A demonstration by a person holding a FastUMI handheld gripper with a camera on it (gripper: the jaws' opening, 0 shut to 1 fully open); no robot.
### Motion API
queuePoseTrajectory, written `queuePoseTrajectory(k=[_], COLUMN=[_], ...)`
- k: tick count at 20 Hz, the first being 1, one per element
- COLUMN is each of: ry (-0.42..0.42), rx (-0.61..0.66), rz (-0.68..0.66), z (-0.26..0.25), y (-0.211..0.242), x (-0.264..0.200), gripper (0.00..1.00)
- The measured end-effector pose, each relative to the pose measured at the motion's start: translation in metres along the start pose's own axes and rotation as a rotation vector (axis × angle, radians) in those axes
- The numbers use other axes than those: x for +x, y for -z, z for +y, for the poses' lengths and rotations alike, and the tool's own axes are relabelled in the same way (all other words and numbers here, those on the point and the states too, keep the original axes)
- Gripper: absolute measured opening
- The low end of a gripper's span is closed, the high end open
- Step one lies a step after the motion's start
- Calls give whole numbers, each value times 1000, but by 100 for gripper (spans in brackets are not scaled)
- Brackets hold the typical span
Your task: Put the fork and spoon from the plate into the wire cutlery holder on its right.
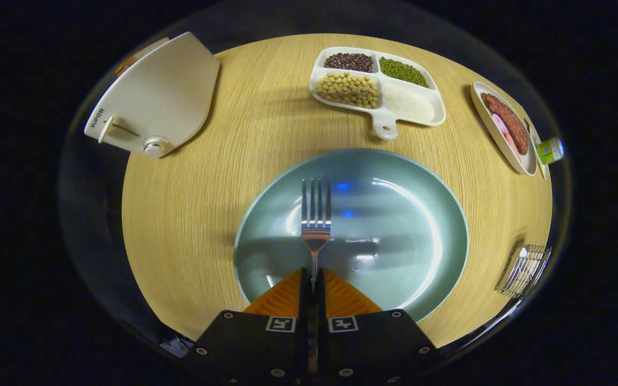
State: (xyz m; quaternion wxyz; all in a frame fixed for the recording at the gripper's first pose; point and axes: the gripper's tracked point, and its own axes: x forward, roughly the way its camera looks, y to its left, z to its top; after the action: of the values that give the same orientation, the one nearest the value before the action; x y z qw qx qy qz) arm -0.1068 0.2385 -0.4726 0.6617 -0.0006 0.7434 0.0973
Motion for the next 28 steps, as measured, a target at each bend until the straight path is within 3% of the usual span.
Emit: queuePoseTrajectory(k=[7, 15, 20, 28], ry=[-23, -37, -21, 74], rx=[12, 41, 129, 280], rz=[-117, -254, -308, -292], z=[-11, -53, -111, -246], y=[-6, -7, 14, 79], x=[-14, -80, -117, -147], gripper=[3, 3, 3, 3])
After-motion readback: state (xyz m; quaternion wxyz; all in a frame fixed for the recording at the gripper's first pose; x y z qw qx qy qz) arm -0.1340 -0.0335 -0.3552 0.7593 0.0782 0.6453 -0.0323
